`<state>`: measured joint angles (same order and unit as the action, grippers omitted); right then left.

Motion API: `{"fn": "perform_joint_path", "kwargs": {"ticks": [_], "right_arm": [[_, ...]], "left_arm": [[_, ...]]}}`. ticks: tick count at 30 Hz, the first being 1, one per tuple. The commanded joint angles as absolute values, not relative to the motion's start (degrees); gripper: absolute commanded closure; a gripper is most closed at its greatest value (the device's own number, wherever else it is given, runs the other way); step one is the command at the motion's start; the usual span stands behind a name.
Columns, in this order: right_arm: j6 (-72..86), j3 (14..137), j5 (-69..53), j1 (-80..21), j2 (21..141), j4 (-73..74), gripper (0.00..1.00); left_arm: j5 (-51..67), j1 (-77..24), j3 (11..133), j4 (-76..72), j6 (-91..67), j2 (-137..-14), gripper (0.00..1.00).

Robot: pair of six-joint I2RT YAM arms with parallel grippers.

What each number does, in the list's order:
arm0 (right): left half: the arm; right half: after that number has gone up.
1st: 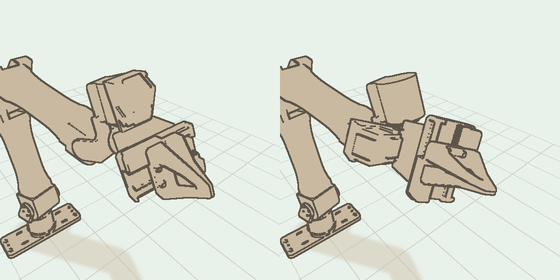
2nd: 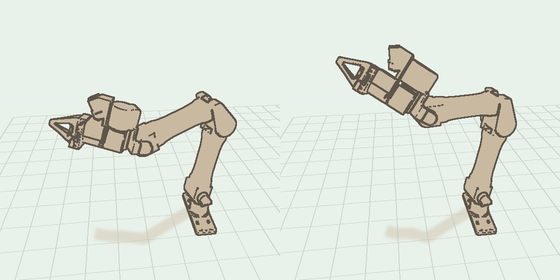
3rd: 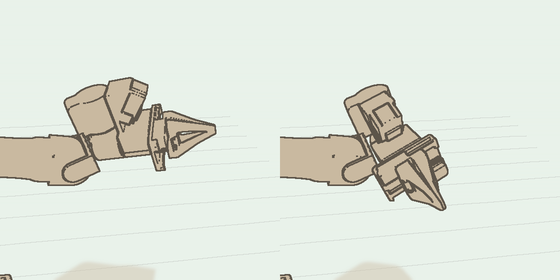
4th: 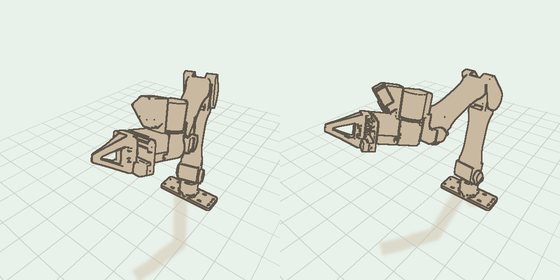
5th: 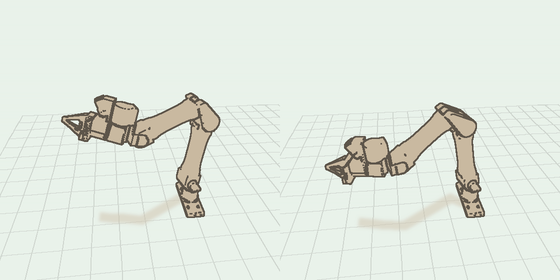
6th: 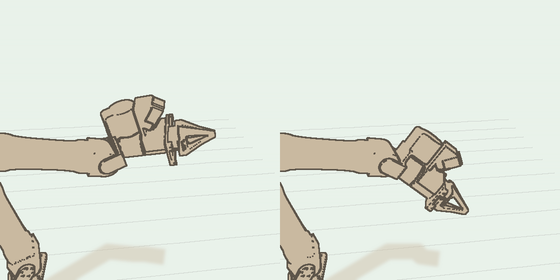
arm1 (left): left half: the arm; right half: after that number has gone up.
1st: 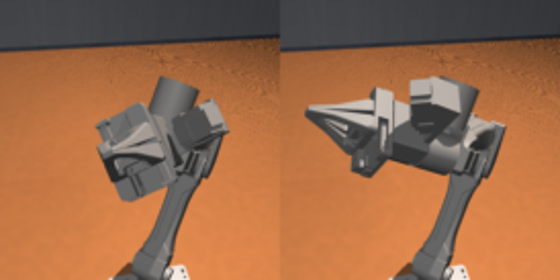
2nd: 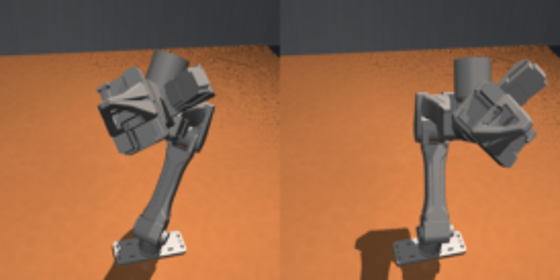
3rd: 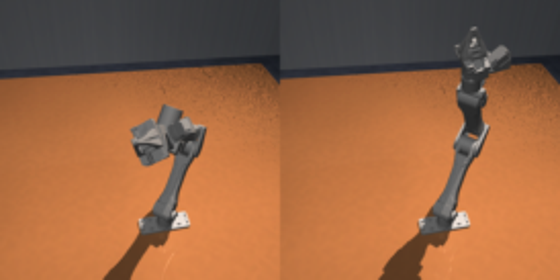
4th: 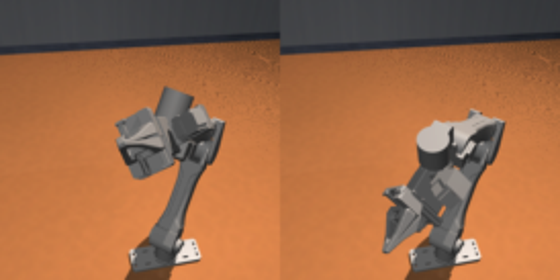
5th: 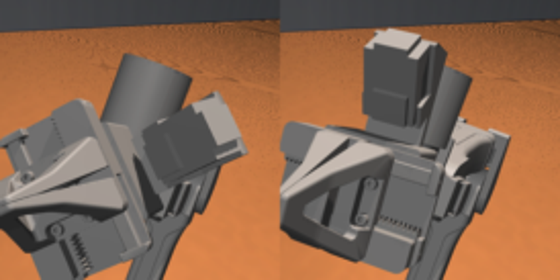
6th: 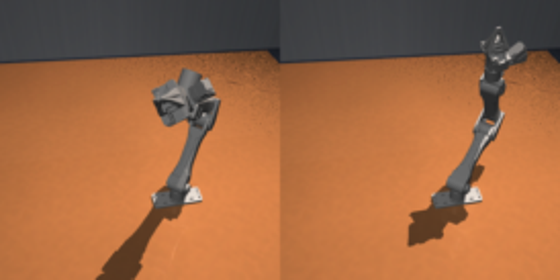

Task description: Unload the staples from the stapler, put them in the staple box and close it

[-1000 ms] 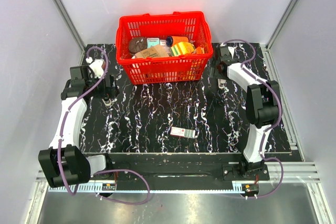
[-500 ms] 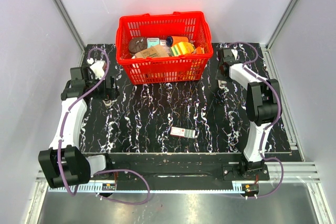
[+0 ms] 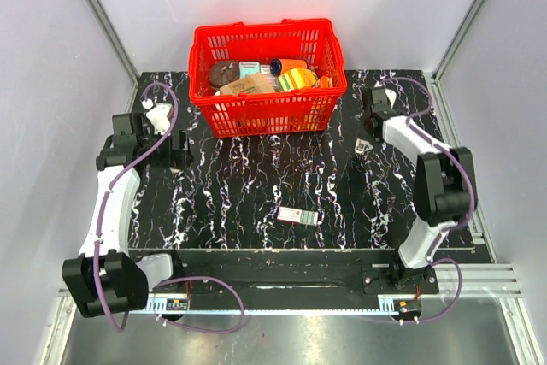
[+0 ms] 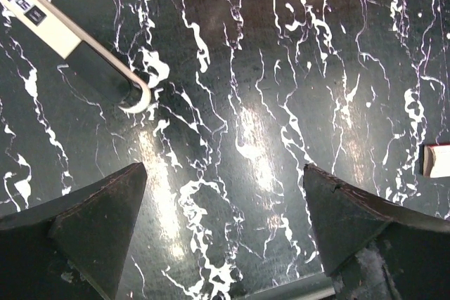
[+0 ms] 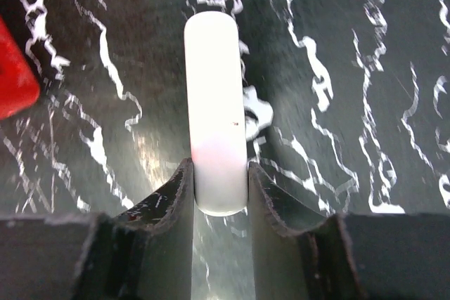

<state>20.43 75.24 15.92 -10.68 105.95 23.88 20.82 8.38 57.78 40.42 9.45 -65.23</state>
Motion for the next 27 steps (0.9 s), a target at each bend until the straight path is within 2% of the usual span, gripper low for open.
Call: {"fn": "perform_joint_path", "kwargs": {"ticks": [1, 7, 11, 16, 21, 27], "right_arm": [[25.13, 68.4, 13.37, -11.77, 90.65, 23.65, 0.87], [29.79, 58.9, 9.49, -19.14, 75.69, 24.69, 0.92], [34.35, 56.87, 11.16, -29.5, 71.11, 26.36, 0.96], [41.3, 56.51, 10.81, -41.28, 69.26, 25.41, 0.97], [44.91, 60.72, 12.39, -51.4, 74.34, 22.42, 0.98], [46.58, 71.87, 12.48, -59.93, 89.53, 19.07, 1.0]], "left_arm": [[21.71, 8.79, 61.61, 45.34, 10.81, -63.02, 0.01], [24.87, 9.05, 64.51, 52.9, 12.48, -59.77, 0.01], [27.59, 9.05, 65.74, 56.51, 13.88, -57.4, 0.01], [32.59, 9.05, 64.95, 60.81, 19.58, -56.16, 0.01], [36.82, 9.05, 61.09, 63.98, 28.37, -55.2, 0.03], [39.2, 9.14, 61.0, 66.97, 37.6, -55.64, 0.02]]}}
